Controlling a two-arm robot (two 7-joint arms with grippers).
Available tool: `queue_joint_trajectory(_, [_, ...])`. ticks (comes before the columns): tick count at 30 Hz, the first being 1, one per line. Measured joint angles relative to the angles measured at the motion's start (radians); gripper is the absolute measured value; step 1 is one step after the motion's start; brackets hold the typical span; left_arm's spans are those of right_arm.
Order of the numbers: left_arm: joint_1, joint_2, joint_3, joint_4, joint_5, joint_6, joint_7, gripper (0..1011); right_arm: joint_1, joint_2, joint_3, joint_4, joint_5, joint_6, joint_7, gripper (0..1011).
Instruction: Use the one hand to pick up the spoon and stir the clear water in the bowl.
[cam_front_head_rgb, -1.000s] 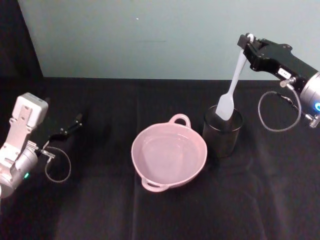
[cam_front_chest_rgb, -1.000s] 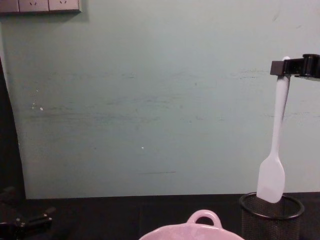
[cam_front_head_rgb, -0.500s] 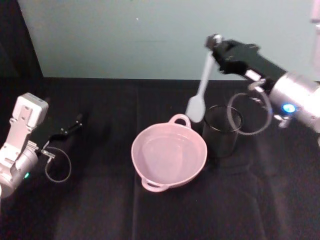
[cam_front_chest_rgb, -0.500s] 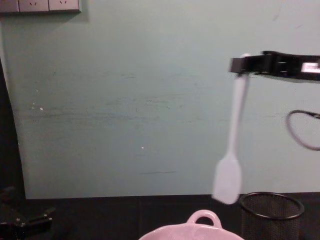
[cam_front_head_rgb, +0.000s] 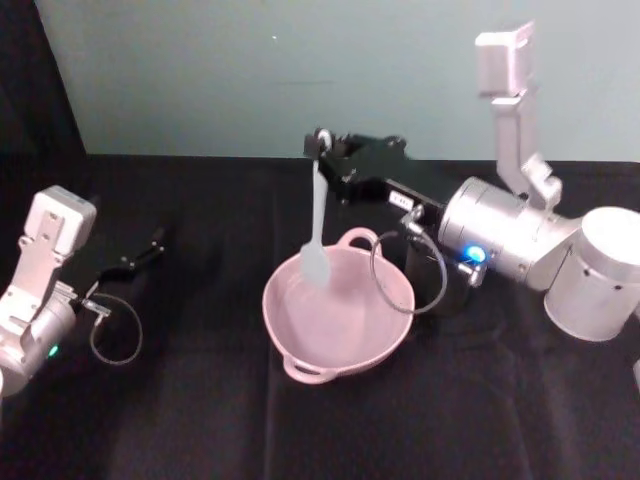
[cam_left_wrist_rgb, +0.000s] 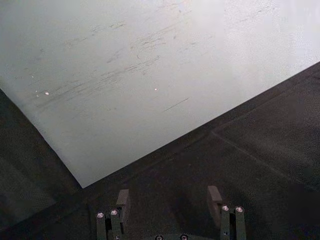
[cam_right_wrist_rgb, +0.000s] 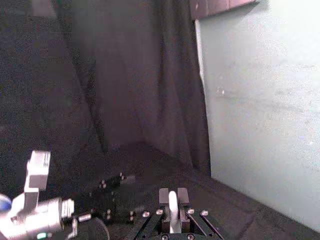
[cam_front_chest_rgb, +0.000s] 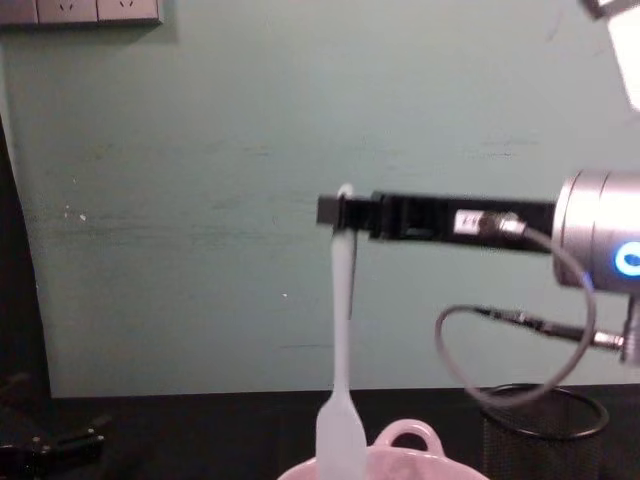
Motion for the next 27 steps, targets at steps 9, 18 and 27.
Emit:
queue_joint_trajectory(9, [0.000, 0.000, 0.000, 0.000, 0.000, 0.000, 0.000, 1011, -0.043, -0.013, -0.031, 0.022, -0.067, -0.033, 0.017, 108])
queue_joint_trajectory(18, [0.000, 0.000, 0.000, 0.000, 0.000, 0.000, 0.000, 1011, -0.060, -0.045, -0.022, 0.048, -0.084, -0.046, 0.033, 108])
queue_joint_trajectory(27, [0.000, 0.000, 0.000, 0.000, 0.000, 0.000, 0.000, 1011, -0.038, -0.086, 0.019, 0.152, -0.091, -0.093, 0.043, 108])
